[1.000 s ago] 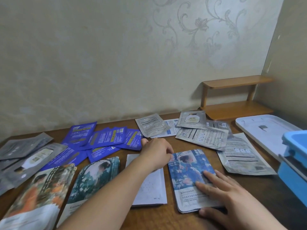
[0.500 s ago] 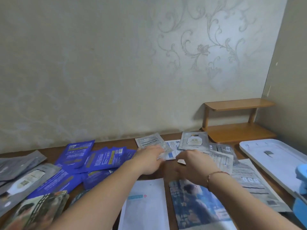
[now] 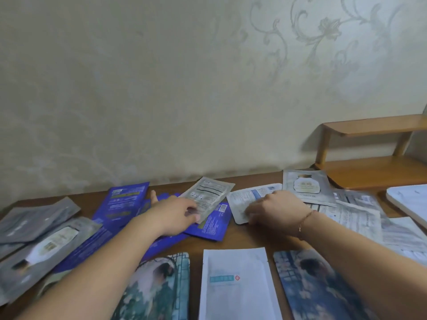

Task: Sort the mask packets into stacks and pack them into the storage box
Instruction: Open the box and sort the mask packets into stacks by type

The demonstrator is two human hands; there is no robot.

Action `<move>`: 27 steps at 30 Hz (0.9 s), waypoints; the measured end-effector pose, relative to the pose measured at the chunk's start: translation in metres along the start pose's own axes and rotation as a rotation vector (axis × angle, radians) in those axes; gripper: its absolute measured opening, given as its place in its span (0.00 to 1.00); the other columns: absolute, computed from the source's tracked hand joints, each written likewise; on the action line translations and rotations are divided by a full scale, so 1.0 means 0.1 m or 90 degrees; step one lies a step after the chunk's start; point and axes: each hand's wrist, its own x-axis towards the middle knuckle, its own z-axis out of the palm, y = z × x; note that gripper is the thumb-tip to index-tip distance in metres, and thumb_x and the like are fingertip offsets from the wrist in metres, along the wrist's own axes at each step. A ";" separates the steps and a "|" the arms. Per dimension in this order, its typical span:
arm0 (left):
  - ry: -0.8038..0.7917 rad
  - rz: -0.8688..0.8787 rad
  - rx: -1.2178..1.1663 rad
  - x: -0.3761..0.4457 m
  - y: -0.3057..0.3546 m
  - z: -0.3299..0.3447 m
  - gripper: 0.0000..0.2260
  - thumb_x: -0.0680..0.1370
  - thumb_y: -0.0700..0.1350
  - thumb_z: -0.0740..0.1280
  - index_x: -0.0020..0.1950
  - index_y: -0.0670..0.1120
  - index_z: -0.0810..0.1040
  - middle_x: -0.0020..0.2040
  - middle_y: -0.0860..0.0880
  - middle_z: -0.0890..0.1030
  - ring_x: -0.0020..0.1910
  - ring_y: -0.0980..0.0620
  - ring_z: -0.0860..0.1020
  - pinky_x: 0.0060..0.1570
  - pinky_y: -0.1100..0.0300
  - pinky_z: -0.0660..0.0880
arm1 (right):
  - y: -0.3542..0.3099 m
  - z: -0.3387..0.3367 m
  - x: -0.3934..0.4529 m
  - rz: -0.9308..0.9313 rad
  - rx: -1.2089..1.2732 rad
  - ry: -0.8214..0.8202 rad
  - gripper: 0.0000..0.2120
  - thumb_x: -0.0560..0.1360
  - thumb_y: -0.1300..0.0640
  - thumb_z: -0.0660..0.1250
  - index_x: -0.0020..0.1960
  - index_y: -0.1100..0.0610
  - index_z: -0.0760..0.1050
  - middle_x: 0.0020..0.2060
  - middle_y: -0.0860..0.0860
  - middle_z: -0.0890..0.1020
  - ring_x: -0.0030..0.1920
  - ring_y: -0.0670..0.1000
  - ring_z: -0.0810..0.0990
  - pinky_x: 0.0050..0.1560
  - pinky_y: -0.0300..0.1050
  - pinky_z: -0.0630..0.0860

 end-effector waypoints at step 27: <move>-0.189 0.089 -1.270 -1.69 0.38 -0.15 0.19 0.75 0.31 0.62 0.66 0.39 0.77 0.63 0.36 0.79 0.57 0.39 0.81 0.50 0.48 0.81 | -0.43 -0.39 -1.07 0.238 1.125 0.386 0.23 0.75 0.77 0.57 0.62 0.56 0.75 0.58 0.57 0.81 0.55 0.52 0.82 0.60 0.49 0.77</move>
